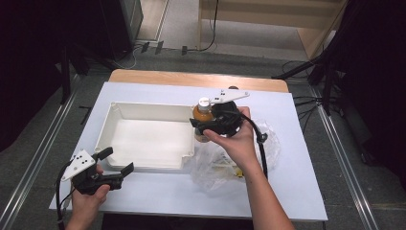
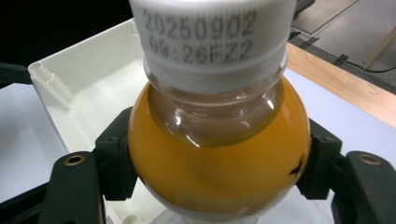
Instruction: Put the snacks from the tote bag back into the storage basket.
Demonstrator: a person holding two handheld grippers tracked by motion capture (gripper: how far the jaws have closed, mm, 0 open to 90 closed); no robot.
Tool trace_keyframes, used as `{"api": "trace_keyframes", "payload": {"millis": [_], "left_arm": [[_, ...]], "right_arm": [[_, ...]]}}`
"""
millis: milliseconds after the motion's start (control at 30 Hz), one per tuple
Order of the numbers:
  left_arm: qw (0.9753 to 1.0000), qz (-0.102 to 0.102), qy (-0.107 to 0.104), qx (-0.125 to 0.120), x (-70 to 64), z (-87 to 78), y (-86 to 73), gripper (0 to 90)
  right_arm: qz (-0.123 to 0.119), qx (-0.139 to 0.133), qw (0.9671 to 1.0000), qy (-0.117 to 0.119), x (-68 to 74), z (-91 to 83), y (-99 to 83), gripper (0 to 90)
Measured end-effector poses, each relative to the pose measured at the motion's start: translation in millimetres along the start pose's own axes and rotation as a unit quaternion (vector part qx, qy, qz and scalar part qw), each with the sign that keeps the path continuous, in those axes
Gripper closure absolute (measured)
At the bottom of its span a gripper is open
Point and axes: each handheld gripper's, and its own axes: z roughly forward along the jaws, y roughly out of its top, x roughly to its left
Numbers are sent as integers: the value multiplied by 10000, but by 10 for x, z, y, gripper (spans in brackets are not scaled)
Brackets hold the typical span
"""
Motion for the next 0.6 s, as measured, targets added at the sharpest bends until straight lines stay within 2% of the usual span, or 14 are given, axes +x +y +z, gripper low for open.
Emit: {"api": "trace_keyframes", "payload": {"millis": [600], "left_arm": [[10000,-3,-32,-15,3,1,2,43]], "right_arm": [[-102,48,9999,117,112,191,139,307]]}}
